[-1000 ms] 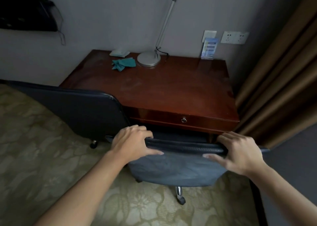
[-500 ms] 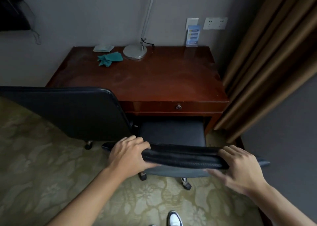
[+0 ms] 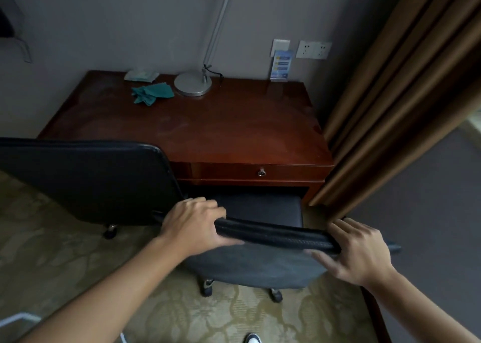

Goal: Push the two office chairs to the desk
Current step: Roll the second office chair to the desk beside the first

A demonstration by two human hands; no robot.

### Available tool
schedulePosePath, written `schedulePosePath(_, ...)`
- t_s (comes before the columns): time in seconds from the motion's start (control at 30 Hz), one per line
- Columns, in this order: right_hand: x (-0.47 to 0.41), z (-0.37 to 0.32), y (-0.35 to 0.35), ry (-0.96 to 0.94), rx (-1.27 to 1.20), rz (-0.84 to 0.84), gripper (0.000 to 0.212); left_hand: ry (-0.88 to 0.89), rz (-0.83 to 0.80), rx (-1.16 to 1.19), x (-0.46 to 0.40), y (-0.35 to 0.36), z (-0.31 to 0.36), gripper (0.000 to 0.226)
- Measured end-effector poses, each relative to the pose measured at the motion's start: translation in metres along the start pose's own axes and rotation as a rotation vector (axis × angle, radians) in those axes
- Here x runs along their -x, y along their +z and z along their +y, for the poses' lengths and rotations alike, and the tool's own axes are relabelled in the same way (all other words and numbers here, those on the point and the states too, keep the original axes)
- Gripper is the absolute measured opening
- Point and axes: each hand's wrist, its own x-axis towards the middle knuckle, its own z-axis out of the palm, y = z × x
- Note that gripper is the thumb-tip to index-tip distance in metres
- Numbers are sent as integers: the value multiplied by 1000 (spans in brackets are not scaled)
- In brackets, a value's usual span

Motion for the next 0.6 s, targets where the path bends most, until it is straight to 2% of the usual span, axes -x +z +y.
schedulePosePath(0.17,-42,9,15,-25,23,53,59,-3,13,21,-33,1,-32,77)
schedulePosePath(0.6,-92,47,25,-101,79,206,56,97,115,-12,-92,12,-52,83)
